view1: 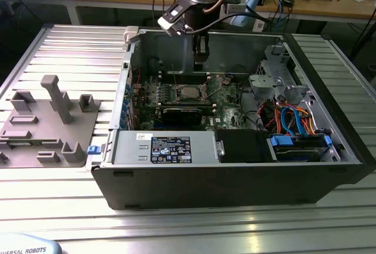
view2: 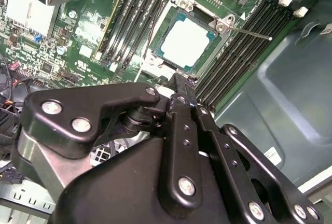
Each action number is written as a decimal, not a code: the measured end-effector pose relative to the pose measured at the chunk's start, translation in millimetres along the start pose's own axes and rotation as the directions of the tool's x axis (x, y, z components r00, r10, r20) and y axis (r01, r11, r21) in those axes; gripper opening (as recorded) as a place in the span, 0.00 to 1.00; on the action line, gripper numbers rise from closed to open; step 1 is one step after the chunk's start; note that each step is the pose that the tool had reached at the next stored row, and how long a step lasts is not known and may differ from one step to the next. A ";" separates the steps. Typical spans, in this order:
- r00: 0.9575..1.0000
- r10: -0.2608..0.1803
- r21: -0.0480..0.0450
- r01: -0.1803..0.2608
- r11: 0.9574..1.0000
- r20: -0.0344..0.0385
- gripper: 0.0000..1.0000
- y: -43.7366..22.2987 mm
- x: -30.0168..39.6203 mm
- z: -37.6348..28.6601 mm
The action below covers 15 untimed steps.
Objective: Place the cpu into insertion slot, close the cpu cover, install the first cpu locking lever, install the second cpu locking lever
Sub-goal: 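Close the cpu cover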
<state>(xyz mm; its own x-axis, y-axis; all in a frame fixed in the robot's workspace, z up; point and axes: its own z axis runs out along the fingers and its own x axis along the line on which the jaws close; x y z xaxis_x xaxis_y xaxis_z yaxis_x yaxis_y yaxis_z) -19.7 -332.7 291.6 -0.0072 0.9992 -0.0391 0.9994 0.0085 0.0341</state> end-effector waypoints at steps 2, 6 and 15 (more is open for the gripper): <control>1.000 0.000 0.000 0.000 1.000 0.000 0.11 2.2 0.0 0.4; 1.000 0.000 0.000 0.000 1.000 0.000 0.11 6.3 0.0 1.0; 1.000 0.000 0.000 0.000 1.000 0.000 0.11 16.6 -0.1 2.9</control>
<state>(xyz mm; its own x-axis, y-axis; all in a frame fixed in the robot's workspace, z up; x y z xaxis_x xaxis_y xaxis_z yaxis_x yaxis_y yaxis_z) -3.0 -332.7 289.3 -0.0071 0.9992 -0.0389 0.9994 0.0085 0.0339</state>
